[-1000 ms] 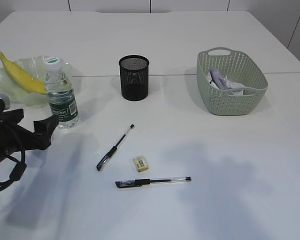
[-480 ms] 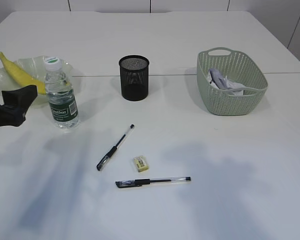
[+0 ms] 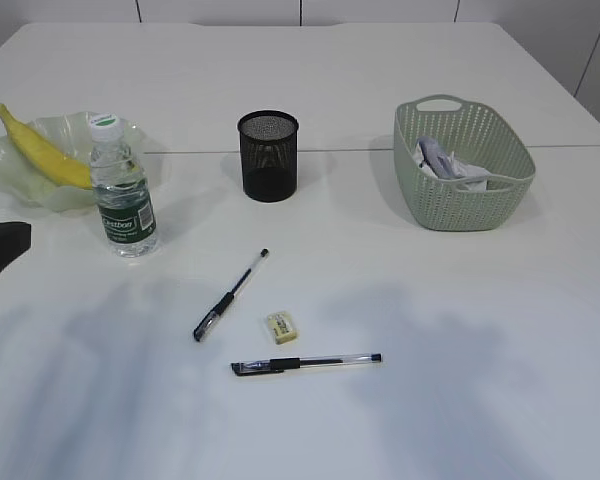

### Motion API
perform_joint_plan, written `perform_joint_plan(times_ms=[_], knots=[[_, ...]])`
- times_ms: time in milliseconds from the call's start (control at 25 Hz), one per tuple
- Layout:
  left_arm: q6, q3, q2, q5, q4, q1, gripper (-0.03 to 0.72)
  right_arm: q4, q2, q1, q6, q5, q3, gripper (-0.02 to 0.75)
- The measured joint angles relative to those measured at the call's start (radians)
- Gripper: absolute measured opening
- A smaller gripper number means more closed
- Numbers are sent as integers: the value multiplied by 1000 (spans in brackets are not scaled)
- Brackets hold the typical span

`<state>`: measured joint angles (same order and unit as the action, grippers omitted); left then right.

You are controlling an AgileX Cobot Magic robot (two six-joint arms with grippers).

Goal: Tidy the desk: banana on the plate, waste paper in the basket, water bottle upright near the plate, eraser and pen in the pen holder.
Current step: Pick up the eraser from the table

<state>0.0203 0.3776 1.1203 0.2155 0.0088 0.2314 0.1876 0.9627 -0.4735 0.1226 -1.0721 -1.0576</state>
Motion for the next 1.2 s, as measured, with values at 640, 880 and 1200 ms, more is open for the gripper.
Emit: perform_joint_plan(times_ms=[640, 880, 1200], knots=[[0, 444, -189, -1072, -74, 0, 586, -155, 134, 0, -85, 59, 0, 487], [0, 461, -279, -1180, -122, 0, 578, -229, 276, 0, -128, 64, -62, 486], [0, 461, -333, -1274, -169, 4, 572, -242, 545, -18, -180, 37, -302, 483]])
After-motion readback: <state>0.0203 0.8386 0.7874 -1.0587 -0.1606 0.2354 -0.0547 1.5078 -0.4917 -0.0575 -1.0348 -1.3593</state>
